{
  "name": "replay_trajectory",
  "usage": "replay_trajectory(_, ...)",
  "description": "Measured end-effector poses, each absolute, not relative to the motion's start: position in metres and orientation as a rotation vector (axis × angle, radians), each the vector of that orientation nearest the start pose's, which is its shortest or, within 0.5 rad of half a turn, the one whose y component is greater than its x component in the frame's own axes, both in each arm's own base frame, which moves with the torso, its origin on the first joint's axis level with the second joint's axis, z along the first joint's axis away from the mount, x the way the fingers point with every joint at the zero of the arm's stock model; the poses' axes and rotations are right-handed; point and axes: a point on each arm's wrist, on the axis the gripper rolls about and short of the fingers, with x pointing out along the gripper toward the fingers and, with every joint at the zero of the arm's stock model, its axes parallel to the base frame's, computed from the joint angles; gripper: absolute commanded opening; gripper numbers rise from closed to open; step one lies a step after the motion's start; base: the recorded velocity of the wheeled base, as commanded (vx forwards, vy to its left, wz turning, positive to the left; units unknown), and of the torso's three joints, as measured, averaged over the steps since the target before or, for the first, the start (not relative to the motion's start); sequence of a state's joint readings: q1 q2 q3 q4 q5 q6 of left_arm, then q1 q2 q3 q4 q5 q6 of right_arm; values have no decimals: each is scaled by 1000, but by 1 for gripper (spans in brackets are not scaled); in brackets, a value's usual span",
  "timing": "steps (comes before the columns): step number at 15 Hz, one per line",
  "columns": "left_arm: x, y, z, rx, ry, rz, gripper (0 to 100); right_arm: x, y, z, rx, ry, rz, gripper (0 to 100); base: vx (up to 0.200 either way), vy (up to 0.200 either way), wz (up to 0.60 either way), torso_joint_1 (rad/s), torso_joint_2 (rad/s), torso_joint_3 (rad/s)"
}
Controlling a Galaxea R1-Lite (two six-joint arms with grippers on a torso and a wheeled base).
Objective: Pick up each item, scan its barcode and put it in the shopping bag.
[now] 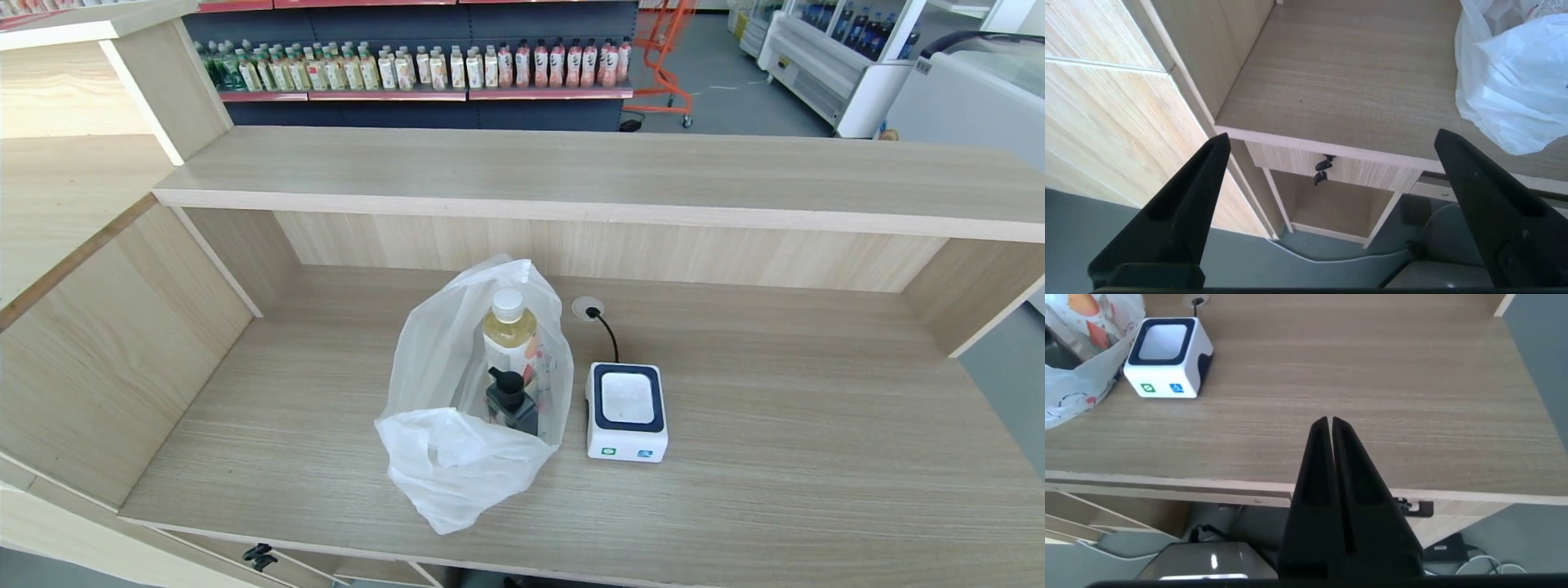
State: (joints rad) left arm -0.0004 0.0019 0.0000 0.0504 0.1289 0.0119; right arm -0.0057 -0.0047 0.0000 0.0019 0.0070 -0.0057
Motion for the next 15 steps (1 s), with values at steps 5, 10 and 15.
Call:
replay_trajectory(5, -23, 3, 70, 13, 53, 128, 100, -23, 0, 75, -6, -2, 1, 0, 0, 0, 0, 0, 0, 0)
replay_trajectory(10, -23, 3, 70, 13, 53, 128, 100, -23, 0, 75, -6, -2, 1, 0, 0, 0, 0, 0, 0, 0)
replay_trajectory(15, -23, 3, 70, 13, 53, 128, 100, -23, 0, 75, -6, -1, 2, 0, 0, 0, 0, 0, 0, 0)
